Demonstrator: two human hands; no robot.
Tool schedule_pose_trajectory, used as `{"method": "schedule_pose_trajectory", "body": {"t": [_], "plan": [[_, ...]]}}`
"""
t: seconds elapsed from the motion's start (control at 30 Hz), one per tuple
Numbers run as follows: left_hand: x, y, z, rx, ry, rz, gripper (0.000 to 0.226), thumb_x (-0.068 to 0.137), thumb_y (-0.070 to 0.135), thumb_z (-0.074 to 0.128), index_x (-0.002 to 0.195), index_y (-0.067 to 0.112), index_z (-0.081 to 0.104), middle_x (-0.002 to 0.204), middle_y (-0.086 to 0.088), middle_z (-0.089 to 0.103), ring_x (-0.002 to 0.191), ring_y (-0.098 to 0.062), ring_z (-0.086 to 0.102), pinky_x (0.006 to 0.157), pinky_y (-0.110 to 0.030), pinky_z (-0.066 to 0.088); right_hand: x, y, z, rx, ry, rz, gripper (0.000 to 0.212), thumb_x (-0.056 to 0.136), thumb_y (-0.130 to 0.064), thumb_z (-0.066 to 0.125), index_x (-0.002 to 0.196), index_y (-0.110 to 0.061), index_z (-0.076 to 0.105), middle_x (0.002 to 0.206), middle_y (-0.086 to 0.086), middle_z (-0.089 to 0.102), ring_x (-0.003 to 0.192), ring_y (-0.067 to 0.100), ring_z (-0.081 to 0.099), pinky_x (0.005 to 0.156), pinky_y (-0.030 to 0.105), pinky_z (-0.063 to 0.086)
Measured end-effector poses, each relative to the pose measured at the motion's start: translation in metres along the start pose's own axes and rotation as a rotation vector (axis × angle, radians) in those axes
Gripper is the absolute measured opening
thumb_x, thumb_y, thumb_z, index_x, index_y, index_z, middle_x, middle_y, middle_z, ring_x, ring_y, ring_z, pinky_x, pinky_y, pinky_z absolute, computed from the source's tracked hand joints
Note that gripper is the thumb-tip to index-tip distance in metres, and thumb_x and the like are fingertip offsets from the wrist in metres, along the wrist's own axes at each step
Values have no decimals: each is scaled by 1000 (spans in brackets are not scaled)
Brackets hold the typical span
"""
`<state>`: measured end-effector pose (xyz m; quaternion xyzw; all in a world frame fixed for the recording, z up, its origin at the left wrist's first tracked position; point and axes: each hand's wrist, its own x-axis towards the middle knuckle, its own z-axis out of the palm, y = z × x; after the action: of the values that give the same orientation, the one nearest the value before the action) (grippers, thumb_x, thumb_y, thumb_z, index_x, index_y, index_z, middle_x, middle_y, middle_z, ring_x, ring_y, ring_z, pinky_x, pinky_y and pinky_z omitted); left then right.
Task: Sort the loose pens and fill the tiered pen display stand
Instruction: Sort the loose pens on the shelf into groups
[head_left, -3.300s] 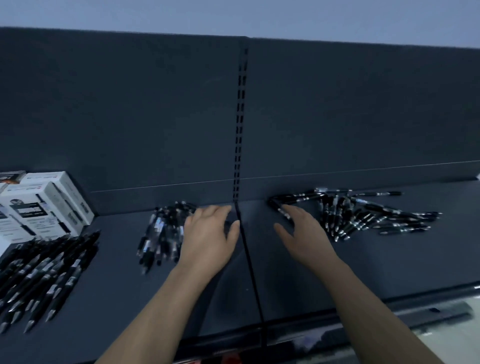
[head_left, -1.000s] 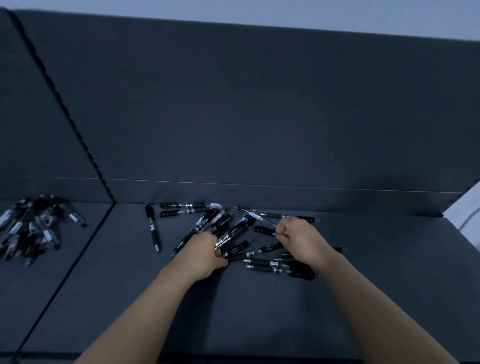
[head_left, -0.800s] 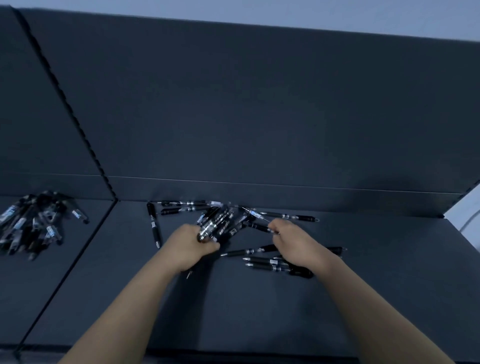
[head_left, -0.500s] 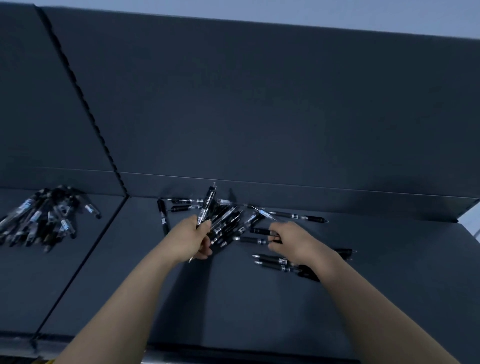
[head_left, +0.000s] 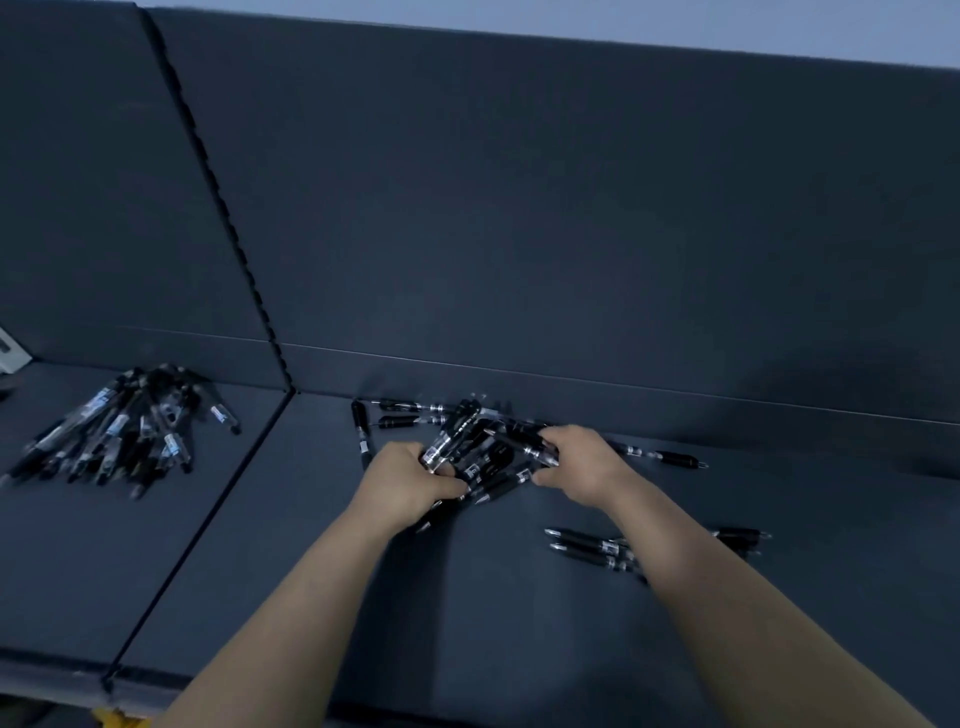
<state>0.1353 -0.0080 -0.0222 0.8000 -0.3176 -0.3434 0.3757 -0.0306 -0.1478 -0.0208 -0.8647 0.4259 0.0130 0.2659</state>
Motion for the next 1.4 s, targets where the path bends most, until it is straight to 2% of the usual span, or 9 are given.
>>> {"method": "schedule_pose_trajectory", "body": {"t": [0.17, 0.3, 0.4, 0.67, 0.8, 0.97, 1.13, 1.3, 1.4], "plan": [[6, 6, 7, 153, 43, 18, 19, 65, 12, 79, 78, 6, 67, 59, 2, 60, 52, -16, 54, 54, -24, 44, -7, 5, -11, -68, -10, 97, 59, 85, -21, 73, 136, -6, 49, 133, 9, 51, 114, 24, 55, 91, 28, 46], [2, 10, 10, 321, 93, 50, 17, 66, 17, 79, 71, 12, 63, 65, 0, 63, 58, -18, 59, 57, -26, 49, -14, 9, -13, -35, -49, 127, 51, 83, -17, 74, 129, -10, 54, 91, 1, 53, 72, 12, 54, 55, 20, 41], [-2, 7, 10, 379, 143, 83, 25, 68, 20, 77, 61, 17, 53, 60, 1, 58, 59, -21, 58, 52, -24, 44, -20, 14, -11, -51, 6, 130, 27, 80, -15, 73, 89, -21, 49, 77, -3, 49, 59, 9, 44, 46, 17, 30], [0, -5, -4, 175, 57, 60, 23, 70, 20, 78, 71, 3, 62, 58, -3, 60, 51, -17, 56, 51, -24, 43, -41, 16, 4, -43, 141, 141, 17, 77, -14, 66, 80, 1, 58, 66, 5, 49, 57, 18, 41, 53, 27, 33], [-6, -6, -14, 1, -33, 8, 20, 72, 14, 72, 65, 12, 53, 48, 5, 49, 39, -8, 43, 41, -18, 32, -44, 20, 10, -133, 180, 73, 13, 82, -14, 64, 84, -1, 63, 84, 8, 59, 71, 23, 54, 61, 28, 41], [-12, -9, -7, 228, -14, 97, 15, 66, 17, 74, 69, 10, 60, 61, 0, 61, 56, -16, 56, 55, -24, 44, -49, 23, 9, -161, 216, 105, 18, 85, -17, 63, 94, -2, 67, 100, 9, 60, 90, 27, 60, 79, 32, 50], [-12, -9, 2, 460, 44, 223, 15, 68, 18, 72, 64, 14, 57, 67, 0, 63, 67, -21, 63, 57, -27, 50, -64, 21, 5, -178, 161, 206, 15, 88, -20, 59, 85, -6, 64, 80, 7, 55, 79, 27, 59, 66, 24, 41], [-10, -6, 2, 575, 39, 235, 9, 69, 14, 68, 73, 9, 61, 69, -1, 62, 66, -20, 61, 54, -25, 45, -74, 16, 6, -109, 188, 219, 33, 86, -20, 60, 60, -16, 41, 68, 2, 49, 75, 23, 50, 62, 24, 34], [-10, 1, 4, 700, 37, 258, 10, 71, 10, 65, 70, 10, 55, 67, -1, 57, 63, -19, 56, 54, -26, 42, -79, 17, -1, -52, 218, 257, 17, 84, -16, 60, 71, -8, 53, 76, 7, 55, 74, 22, 52, 60, 25, 35]]}}
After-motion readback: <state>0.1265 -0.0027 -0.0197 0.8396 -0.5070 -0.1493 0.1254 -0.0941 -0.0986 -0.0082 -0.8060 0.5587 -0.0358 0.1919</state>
